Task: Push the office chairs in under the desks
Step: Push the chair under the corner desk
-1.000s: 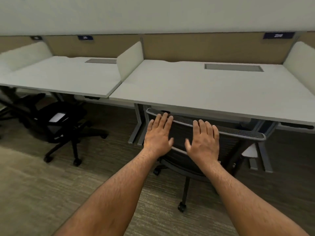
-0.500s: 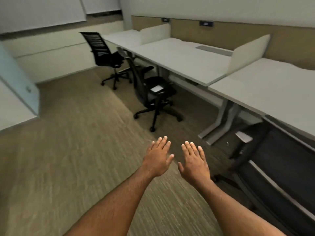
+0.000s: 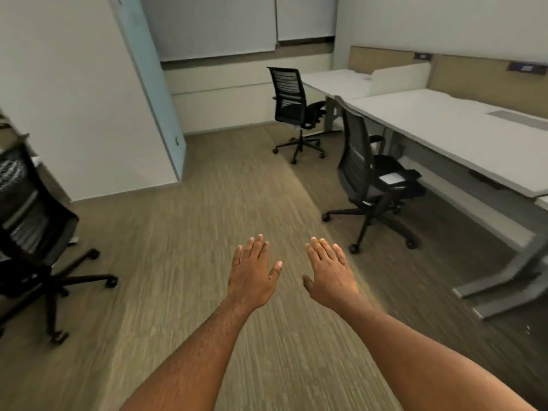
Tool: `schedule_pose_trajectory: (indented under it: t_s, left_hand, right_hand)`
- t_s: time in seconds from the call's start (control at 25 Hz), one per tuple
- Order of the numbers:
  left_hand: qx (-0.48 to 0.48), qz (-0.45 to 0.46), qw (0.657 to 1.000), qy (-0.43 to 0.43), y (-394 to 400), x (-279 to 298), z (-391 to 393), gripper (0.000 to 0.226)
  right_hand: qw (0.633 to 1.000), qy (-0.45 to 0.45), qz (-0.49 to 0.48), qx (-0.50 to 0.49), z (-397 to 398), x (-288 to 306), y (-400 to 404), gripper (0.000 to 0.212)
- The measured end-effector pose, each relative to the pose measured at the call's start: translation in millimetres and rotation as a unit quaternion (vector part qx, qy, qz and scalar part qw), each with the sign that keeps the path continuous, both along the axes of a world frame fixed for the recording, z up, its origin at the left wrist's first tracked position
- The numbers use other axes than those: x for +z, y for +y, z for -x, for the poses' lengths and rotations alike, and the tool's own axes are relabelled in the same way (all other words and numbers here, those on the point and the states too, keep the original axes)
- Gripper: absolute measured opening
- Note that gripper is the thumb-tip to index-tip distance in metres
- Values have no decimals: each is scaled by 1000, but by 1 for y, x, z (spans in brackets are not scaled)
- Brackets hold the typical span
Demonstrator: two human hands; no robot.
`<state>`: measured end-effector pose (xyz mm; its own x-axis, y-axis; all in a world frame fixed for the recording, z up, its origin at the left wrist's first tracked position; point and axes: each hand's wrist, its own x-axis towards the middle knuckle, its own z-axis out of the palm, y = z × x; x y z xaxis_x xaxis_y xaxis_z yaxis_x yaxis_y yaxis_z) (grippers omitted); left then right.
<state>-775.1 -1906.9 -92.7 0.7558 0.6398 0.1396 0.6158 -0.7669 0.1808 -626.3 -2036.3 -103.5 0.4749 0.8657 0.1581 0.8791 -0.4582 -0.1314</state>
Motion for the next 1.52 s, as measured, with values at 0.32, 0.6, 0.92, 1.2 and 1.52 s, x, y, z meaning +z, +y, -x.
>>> schedule_pose_trajectory:
  t_s: [0.32,0.6,0.92,1.2,1.52]
  left_hand:
    - [70,-7,997,-29,156,12,80,68]
    - [98,-5,995,-23,290,3,68,71]
    - [124,-5,992,16,499,12,-11,71]
    - [114,-3,993,19,644,21,-88,71]
    - [86,13,996,7,821,-3,-187,73]
  right_hand:
    - [997,-15,-35,71,51,19,190,78]
    - [996,-2,-27,85,18,9,332,79]
    - [994,20,-21,101,-66,7,545,79]
    - [995,30,-7,96,-144,11,680,78]
    - [998,13,21,58,-246,-13,835,80]
